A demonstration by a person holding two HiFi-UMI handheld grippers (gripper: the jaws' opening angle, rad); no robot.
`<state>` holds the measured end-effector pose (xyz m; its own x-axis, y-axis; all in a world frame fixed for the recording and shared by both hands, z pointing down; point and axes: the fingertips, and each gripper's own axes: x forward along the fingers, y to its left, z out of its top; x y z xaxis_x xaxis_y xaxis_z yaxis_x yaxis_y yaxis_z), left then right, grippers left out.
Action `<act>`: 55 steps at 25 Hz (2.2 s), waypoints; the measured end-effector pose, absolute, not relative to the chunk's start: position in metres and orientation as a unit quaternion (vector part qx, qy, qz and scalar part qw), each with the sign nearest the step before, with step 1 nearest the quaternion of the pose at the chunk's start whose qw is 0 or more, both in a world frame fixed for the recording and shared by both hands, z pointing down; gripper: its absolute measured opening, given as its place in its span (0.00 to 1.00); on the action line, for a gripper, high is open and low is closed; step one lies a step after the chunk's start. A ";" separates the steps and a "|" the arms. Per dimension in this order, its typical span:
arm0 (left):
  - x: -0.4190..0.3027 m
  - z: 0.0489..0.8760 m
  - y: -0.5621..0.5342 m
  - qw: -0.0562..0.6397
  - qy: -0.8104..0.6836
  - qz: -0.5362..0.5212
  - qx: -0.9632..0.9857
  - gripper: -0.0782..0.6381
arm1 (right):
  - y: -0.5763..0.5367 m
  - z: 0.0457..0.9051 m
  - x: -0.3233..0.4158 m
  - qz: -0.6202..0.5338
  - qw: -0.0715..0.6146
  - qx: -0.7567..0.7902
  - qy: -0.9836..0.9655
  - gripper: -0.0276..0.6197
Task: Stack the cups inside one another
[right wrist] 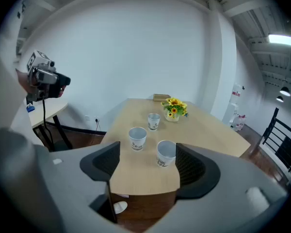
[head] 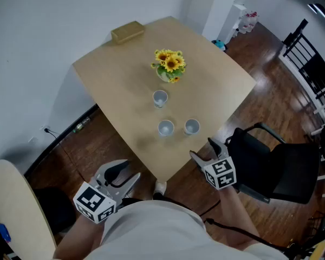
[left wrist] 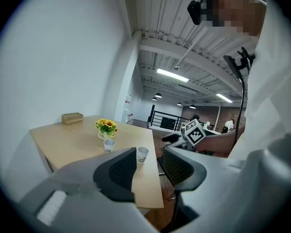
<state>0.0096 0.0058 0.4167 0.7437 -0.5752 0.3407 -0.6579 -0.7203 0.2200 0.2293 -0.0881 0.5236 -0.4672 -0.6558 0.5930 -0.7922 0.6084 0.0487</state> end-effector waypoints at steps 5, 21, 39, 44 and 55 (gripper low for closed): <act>0.032 0.411 -0.029 0.161 -0.354 0.121 0.913 0.37 | -0.150 0.556 0.253 0.125 0.321 0.411 -0.844 0.62; 0.009 0.419 -0.066 0.174 -0.362 0.146 0.904 0.37 | -0.214 0.639 0.244 0.185 0.372 0.401 -0.817 0.60; -0.033 0.406 -0.088 0.155 -0.296 0.119 0.935 0.37 | -0.188 0.506 0.213 0.168 0.308 0.447 -0.823 0.59; -0.051 0.407 -0.091 0.153 -0.292 0.109 0.938 0.37 | -0.187 0.488 0.178 0.159 0.300 0.438 -0.832 0.59; -0.104 0.413 -0.087 0.158 -0.306 0.110 0.932 0.37 | -0.190 0.525 0.125 0.158 0.315 0.429 -0.832 0.59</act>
<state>-0.1044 -0.0866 0.4132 0.7888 -0.5352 0.3022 -0.6048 -0.7634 0.2268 0.1252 -0.1900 0.5249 -0.4335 -0.6136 0.6600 -0.8132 0.5819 0.0069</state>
